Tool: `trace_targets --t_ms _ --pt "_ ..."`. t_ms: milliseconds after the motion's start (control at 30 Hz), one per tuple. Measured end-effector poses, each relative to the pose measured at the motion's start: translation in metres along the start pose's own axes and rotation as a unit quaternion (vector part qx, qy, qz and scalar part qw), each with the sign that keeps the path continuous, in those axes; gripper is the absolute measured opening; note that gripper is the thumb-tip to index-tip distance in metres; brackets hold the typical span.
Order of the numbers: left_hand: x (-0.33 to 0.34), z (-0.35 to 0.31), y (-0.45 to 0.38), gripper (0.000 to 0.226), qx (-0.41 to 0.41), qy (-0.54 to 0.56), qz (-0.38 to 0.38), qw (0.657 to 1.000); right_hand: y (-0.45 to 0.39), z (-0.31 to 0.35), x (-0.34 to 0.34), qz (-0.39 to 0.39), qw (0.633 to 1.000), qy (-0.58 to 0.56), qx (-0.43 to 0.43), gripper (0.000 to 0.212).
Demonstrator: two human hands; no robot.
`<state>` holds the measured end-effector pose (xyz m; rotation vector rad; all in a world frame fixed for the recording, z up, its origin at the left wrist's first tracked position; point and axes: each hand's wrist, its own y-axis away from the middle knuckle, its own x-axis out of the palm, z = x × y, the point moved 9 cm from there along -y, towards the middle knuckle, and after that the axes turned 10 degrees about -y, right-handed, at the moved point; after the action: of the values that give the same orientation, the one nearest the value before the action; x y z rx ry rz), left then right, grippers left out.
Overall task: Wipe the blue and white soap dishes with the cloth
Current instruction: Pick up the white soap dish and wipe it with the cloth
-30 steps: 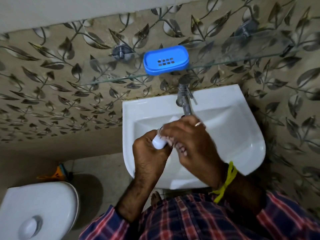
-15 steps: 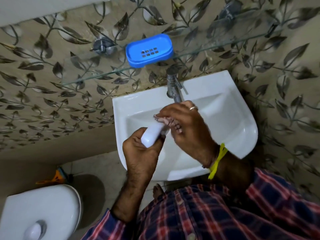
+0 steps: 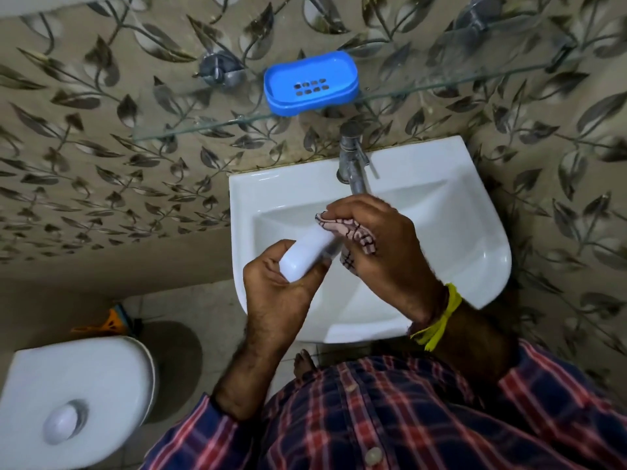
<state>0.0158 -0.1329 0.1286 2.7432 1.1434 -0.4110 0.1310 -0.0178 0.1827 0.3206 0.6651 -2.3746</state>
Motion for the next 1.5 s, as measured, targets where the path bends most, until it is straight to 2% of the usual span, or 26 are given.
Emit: trace_targets --t_ms 133,233,333,433,500,567,633,700,833,967,1000,1067,1133,1233,1267,1400,1500 --pt "0.001 0.0 0.004 0.024 -0.002 0.006 0.0 1.0 0.003 -0.04 -0.012 -0.034 0.977 -0.157 0.144 0.02" --pt "-0.007 0.009 0.001 0.024 -0.008 0.053 -0.005 0.999 0.007 -0.046 -0.005 0.007 0.954 -0.249 0.164 0.029" --pt "-0.005 0.014 0.002 0.024 -0.016 0.107 0.027 0.994 0.007 -0.048 -0.001 0.02 0.934 -0.31 0.178 0.038" --pt "-0.006 0.014 0.001 0.028 -0.041 0.059 0.09 0.993 -0.001 -0.036 -0.005 0.041 0.952 -0.264 0.149 0.035" --pt "-0.002 0.007 -0.007 0.041 -0.023 -0.069 0.154 0.985 -0.008 -0.017 -0.001 0.086 0.969 -0.205 0.106 0.033" --pt "0.0 -0.009 -0.015 0.044 0.006 -0.164 0.153 0.975 -0.013 0.002 0.011 0.142 0.976 -0.148 0.069 0.034" --pt "0.0 -0.021 -0.016 0.03 0.013 -0.124 0.109 0.986 -0.014 0.022 0.017 0.162 0.983 -0.082 0.01 0.035" --pt "-0.004 -0.026 -0.011 0.02 0.02 -0.037 0.073 0.996 -0.012 0.034 0.014 0.13 0.989 -0.057 -0.042 0.034" --pt "-0.007 -0.018 -0.009 0.028 0.017 -0.062 0.066 0.996 -0.005 0.021 0.009 0.059 0.994 -0.096 0.002 0.029" --pt "-0.003 -0.02 -0.009 0.035 0.016 -0.01 0.083 0.996 0.006 0.043 0.022 0.071 0.991 -0.015 -0.111 0.041" --pt "-0.004 -0.022 -0.009 0.032 0.023 0.001 0.08 0.997 0.005 0.041 0.019 0.065 0.991 -0.022 -0.111 0.041" --pt "-0.006 -0.025 -0.009 0.027 0.026 0.008 0.062 0.998 -0.003 0.024 0.002 0.022 0.996 -0.063 -0.053 0.037" --pt "-0.004 -0.025 -0.01 0.032 0.022 -0.001 0.056 0.998 -0.003 0.019 -0.006 0.001 0.996 -0.076 -0.037 0.033" --pt "0.0 -0.024 -0.011 0.025 0.027 0.04 0.078 0.996 0.009 0.046 0.02 0.065 0.988 -0.035 -0.133 0.04" --pt "-0.001 -0.023 -0.011 0.024 0.031 0.047 0.078 0.995 0.009 0.047 0.023 0.071 0.988 -0.033 -0.135 0.041" --pt "-0.006 -0.016 -0.007 0.031 0.019 0.038 0.043 0.998 -0.002 0.008 0.002 0.013 0.987 -0.158 0.021 0.027" --pt "-0.008 -0.016 -0.009 0.034 0.006 0.1 0.022 0.995 -0.005 0.01 0.006 0.045 0.98 -0.188 0.035 0.033"
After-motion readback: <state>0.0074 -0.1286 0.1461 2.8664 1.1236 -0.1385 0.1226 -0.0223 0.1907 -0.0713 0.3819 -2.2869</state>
